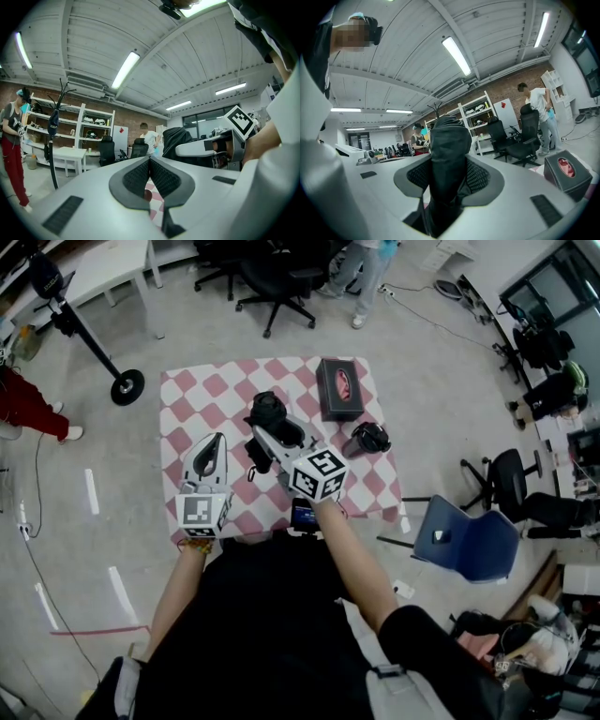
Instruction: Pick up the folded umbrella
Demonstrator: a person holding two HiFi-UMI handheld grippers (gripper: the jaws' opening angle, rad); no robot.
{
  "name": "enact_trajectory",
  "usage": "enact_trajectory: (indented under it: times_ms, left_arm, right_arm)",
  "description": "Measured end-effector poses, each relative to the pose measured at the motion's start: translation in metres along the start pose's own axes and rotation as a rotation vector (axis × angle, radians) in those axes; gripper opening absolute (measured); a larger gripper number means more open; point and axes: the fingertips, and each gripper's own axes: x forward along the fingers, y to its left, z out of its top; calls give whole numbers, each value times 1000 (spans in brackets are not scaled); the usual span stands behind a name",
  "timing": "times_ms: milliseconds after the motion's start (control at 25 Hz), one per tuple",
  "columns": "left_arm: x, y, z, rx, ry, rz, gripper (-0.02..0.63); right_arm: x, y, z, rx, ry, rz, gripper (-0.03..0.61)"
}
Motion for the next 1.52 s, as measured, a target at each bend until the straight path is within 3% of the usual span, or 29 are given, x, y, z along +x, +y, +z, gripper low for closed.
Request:
enact_trajectory:
  times_ms: [1520]
  left_arm:
    - [-6,-5,-1,-39,-10,-29,11]
  right_arm:
    - [-8,9,-4,-28,28,-16,183]
